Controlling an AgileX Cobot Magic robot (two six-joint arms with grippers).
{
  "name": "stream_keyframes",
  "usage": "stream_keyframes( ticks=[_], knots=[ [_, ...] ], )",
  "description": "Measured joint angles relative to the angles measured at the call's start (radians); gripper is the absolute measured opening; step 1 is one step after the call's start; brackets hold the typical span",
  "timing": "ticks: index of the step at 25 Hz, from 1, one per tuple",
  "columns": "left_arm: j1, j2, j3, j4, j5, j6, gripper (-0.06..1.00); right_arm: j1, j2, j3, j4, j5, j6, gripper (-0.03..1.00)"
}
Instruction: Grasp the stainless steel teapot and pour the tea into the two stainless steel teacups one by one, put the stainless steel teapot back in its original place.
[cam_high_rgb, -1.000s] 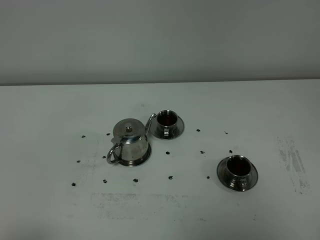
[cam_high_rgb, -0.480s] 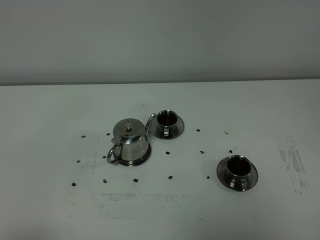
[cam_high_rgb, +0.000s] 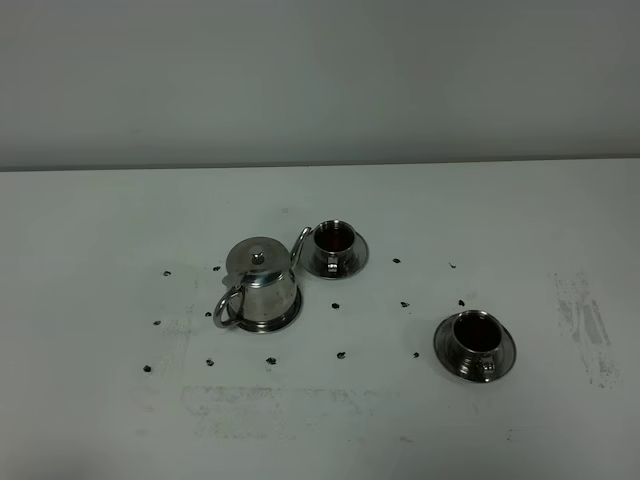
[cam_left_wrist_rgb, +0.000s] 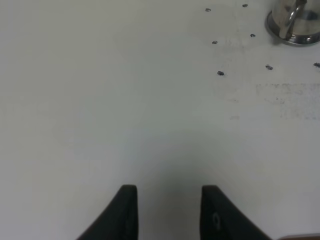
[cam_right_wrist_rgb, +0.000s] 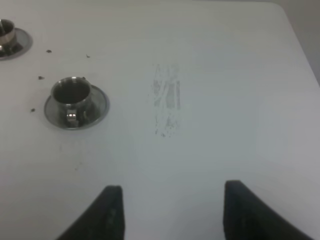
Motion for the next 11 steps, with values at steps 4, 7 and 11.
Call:
stream_keyframes(
  ticks=[4, 7, 11],
  knots=[
    [0.0, 0.0, 0.0, 0.0, 0.0, 0.0, 0.32, 0.0, 0.0, 0.0, 0.0, 0.0, 0.0, 0.43],
    [0.0, 0.0, 0.0, 0.0, 0.0, 0.0, 0.32, 0.0, 0.0, 0.0, 0.0, 0.0, 0.0, 0.43],
    [0.0, 0.0, 0.0, 0.0, 0.0, 0.0, 0.32, 0.0, 0.0, 0.0, 0.0, 0.0, 0.0, 0.43]
  ],
)
